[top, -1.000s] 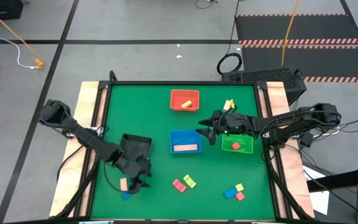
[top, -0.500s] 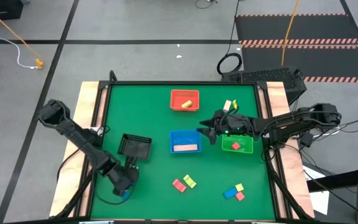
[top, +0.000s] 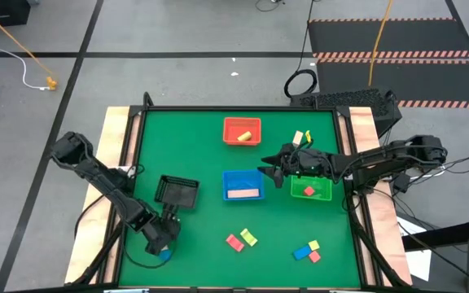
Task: Sort & place blocks by color
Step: Put the top left blue half-cylinder block into the black bin
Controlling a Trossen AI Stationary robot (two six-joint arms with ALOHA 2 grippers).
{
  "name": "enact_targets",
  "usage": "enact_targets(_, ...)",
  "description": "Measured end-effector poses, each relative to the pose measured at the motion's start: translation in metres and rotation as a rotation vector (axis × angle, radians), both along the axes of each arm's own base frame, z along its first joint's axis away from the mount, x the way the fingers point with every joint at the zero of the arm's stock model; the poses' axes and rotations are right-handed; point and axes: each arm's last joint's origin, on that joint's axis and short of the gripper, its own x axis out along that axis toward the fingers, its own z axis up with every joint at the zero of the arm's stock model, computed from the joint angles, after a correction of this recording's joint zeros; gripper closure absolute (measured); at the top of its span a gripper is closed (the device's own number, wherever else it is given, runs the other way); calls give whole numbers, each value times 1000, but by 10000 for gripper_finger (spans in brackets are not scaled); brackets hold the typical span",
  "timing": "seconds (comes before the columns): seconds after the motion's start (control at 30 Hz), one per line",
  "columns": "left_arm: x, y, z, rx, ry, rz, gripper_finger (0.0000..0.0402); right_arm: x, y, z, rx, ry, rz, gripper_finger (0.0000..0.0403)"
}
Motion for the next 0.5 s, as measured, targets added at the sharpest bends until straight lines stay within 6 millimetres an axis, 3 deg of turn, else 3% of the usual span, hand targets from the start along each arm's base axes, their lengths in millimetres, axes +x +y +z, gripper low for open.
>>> enact_targets(0.17,8,-6,3,-73,-86,46,272,0,0,0,-10,3,4,163)
enact_targets(0.5,25,-12,32,-242,-377,132,271,0,0,0,16,-3,-2,163)
